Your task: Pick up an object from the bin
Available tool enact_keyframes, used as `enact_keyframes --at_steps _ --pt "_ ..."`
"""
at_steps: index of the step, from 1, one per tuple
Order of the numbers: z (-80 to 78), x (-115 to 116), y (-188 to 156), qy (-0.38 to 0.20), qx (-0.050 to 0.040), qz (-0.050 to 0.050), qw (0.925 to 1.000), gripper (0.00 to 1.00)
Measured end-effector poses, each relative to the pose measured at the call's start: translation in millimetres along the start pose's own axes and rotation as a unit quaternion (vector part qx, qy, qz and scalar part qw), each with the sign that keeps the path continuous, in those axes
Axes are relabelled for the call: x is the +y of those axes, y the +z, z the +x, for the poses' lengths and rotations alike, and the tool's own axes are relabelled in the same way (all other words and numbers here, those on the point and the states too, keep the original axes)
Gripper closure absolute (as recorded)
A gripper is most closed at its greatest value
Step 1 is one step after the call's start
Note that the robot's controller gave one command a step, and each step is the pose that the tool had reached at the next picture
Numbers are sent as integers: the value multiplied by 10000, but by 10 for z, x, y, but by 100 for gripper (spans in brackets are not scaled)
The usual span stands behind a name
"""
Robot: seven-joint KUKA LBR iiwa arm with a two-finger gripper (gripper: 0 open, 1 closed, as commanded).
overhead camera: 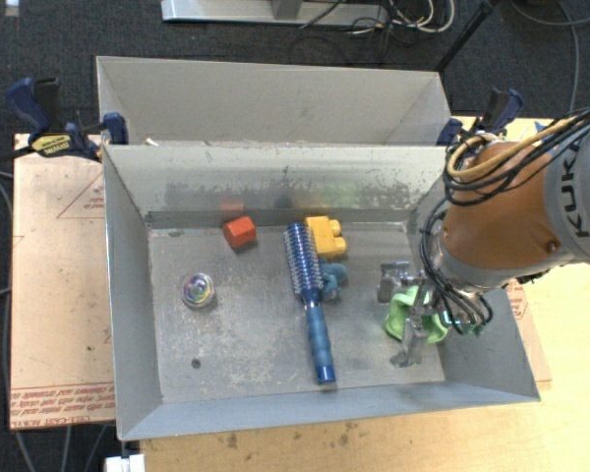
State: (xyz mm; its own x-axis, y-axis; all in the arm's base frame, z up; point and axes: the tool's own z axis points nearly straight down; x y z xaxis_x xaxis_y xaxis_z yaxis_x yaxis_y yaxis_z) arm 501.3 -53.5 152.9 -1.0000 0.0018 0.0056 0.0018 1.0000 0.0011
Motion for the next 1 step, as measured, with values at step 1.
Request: enact_keyframes --at_steps 1 --pt "-835 -418 787 -1616 -49 -8 9868 0"
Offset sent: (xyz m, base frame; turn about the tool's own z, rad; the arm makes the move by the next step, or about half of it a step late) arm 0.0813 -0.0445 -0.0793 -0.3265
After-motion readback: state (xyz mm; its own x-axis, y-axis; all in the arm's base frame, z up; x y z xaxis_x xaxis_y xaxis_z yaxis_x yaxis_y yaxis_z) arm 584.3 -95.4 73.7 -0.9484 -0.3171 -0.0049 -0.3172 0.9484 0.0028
